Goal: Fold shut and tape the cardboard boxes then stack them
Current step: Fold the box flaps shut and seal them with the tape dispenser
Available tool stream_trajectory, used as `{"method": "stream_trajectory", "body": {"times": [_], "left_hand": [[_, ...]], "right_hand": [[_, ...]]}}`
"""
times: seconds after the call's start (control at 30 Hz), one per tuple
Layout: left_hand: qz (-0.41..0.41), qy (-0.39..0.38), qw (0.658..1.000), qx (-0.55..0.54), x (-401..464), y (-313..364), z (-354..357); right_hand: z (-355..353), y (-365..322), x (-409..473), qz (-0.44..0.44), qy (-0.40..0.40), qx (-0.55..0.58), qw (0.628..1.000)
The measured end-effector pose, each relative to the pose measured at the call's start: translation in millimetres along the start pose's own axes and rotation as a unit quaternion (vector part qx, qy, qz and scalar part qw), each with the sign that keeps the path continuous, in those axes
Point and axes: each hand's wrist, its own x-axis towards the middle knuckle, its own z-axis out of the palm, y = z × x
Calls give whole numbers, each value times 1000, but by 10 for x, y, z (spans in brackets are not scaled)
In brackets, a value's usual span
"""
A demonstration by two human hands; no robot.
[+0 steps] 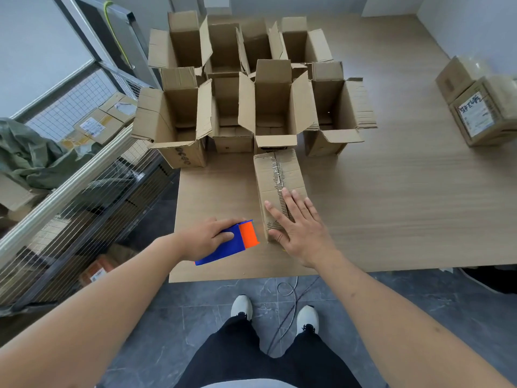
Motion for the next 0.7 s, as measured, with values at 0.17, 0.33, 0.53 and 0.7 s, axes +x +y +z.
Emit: {"method": "stream_trajectory", "body": {"times": [0.17, 0.33, 0.53, 0.7], "left_hand": [[-27, -11, 999, -45, 196, 193, 84], [-80, -34, 996, 15, 237, 102, 57], [-54, 26, 998, -29, 20, -39, -33], [-30, 32, 997, -71, -218, -163, -215]], "right_hand": [[-84, -49, -7, 2, -12, 11, 1000], [-105, -202, 56, 52, -23, 37, 998], [-116, -512, 212, 118, 4, 12, 993], [-231, -448, 157, 69, -30, 5, 997]]}}
